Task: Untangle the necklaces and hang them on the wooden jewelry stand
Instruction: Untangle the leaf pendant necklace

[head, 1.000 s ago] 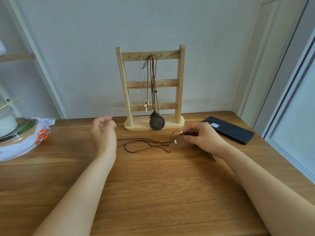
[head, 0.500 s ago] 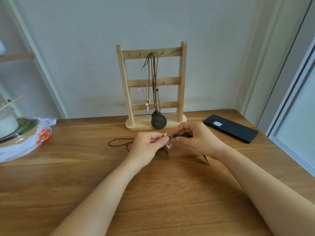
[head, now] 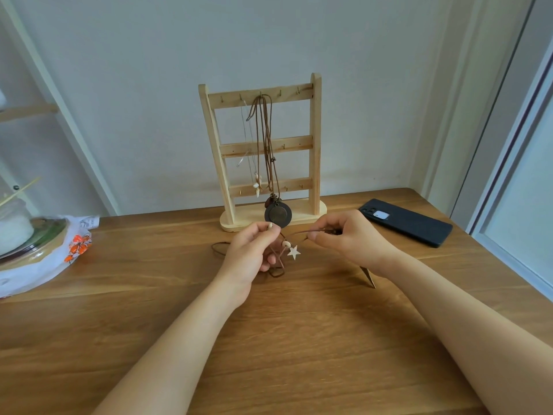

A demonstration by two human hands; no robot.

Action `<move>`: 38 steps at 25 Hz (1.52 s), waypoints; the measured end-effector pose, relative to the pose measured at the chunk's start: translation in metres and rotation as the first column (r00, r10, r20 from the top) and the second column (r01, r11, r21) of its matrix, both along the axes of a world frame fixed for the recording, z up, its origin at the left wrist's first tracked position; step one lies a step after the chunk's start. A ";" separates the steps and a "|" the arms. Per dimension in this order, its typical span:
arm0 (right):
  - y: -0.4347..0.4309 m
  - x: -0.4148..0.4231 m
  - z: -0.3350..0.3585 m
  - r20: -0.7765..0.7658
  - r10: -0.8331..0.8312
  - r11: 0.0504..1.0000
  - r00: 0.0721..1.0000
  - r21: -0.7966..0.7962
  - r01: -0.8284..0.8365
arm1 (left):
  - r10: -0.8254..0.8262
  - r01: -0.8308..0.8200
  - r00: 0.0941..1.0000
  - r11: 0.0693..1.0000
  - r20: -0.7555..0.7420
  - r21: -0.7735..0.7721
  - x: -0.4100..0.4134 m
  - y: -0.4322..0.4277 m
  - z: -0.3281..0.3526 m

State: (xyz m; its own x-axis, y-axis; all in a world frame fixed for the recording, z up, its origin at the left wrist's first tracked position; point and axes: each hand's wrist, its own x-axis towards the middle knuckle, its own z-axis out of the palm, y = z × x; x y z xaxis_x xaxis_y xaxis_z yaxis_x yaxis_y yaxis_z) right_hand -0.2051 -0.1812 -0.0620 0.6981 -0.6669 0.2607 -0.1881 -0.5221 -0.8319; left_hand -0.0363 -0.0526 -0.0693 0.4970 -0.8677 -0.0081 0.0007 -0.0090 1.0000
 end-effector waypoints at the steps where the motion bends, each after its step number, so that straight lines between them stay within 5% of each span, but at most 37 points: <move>1: 0.000 0.000 0.000 -0.004 -0.015 1.000 1.000 -0.006 0.015 | 0.001 -0.001 1.000 1.000 0.015 0.000 0.000 0.001 0.000; 5: 0.002 0.001 0.003 0.017 -0.058 0.998 0.998 -0.033 0.059 | 0.041 -0.040 0.996 0.999 0.083 -0.021 0.001 0.000 0.000; 7: 0.003 0.001 0.005 0.099 -0.050 0.995 0.994 0.095 0.040 | 0.071 -0.067 0.993 0.997 0.096 -0.043 0.001 -0.001 0.000; 11: 0.004 0.001 0.008 0.156 -0.112 0.969 0.981 0.235 0.073 | -0.029 0.015 0.991 0.994 -0.130 -0.109 -0.002 0.001 0.008; 18: -0.008 0.002 0.005 0.102 -0.309 0.886 0.946 0.392 0.247 | -0.070 0.063 0.991 0.996 -0.116 -0.062 0.004 0.003 0.007; 21: -0.016 0.000 0.005 0.099 -0.398 0.801 0.912 0.522 0.293 | -0.051 0.050 0.999 0.998 -0.016 -0.031 0.010 0.003 0.006; 25: -0.016 -0.003 0.009 0.082 -0.421 0.838 0.903 0.417 0.352 | -0.029 0.030 0.978 1.000 0.209 0.000 0.016 0.005 0.000; 30: -0.014 -0.007 0.012 0.047 -0.382 0.911 0.923 0.188 0.367 | 0.090 -0.182 0.660 0.982 0.746 0.043 0.022 0.003 -0.006; 32: -0.014 -0.008 0.011 0.006 -0.372 0.919 0.928 0.140 0.368 | 0.065 -0.120 0.567 0.993 0.821 0.004 0.027 0.001 -0.009; 35: -0.017 -0.010 0.007 -0.085 -0.368 0.927 0.926 0.048 0.373 | -0.111 -0.032 0.440 0.990 0.891 0.140 0.032 -0.001 -0.016; 38: -0.022 -0.010 0.000 -0.181 -0.337 0.941 0.924 -0.070 0.330 | -0.125 -0.065 0.452 0.983 0.883 0.172 0.034 -0.001 -0.021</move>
